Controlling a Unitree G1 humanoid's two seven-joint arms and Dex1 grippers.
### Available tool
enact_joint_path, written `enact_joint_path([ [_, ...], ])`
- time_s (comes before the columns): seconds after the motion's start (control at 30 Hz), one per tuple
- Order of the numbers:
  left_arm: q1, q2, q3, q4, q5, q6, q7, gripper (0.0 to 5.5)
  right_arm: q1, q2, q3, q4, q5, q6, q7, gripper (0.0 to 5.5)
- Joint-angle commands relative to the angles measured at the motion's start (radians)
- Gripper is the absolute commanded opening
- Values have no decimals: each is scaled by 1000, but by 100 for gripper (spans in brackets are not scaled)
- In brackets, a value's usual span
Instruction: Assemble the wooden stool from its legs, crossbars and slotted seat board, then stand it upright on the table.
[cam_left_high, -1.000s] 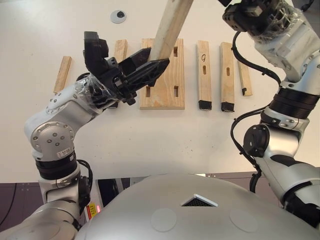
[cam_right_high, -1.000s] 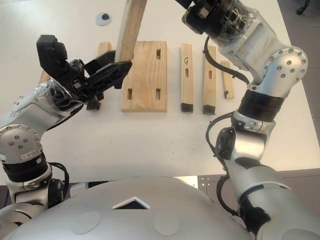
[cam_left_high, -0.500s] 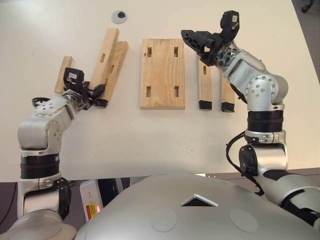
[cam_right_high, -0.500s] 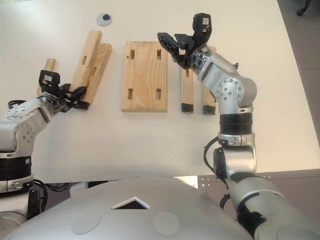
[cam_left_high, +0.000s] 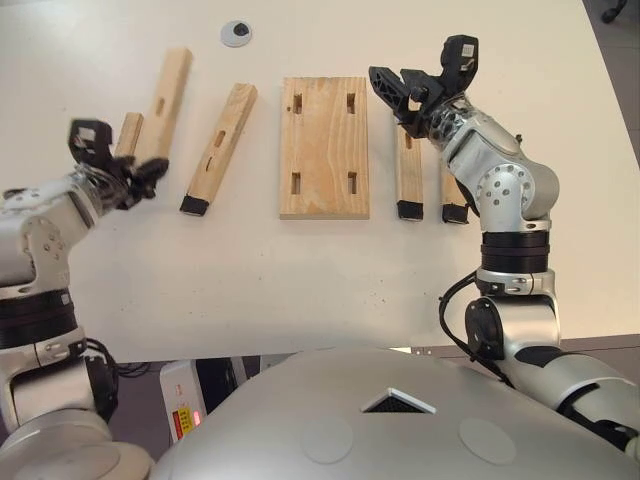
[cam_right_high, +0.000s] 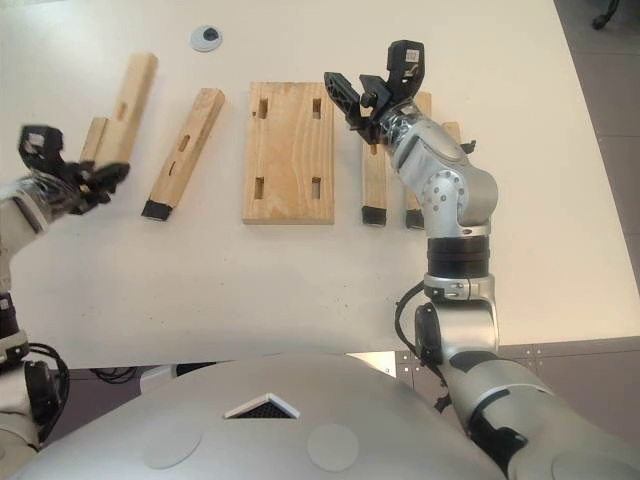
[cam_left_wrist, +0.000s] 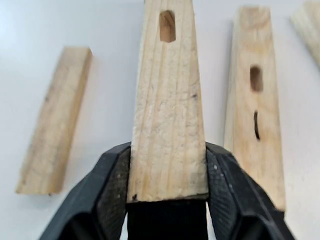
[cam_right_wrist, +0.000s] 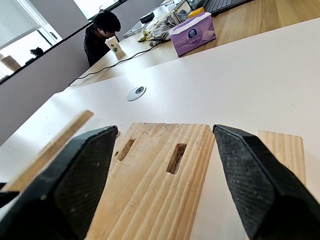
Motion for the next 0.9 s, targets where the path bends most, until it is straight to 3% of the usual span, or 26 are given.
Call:
enact_joint_path([
  [0.03, 25, -19, -78, 86, 78, -73, -21, 198, 4, 30, -23, -14, 5, 6, -8, 351],
  [0.27, 90, -143, -116, -11, 75, -39, 19, 198, 11, 29, -22, -8, -27, 10, 7, 351],
  [0.63, 77, -94, -41, 42, 109, -37, 14, 198, 21, 40, -7, -9, -59, 10, 23, 351],
  [0.67, 78, -101, -39, 33, 97, -28, 8, 234, 22, 39, -7, -6, -62, 8, 24, 351],
  [0.73, 75, -105, -24, 20, 86, -17, 7, 255, 22, 38, -7, -2, -66, 6, 26, 351],
  [0.83, 37, -56, 96, 13, 14, 24, -40, 290, 22, 38, -5, 0, -73, 8, 27, 351],
  [0.9, -25, 62, 240, 48, -56, 65, -120, 318, 27, 36, 1, -3, -74, 15, 33, 351],
])
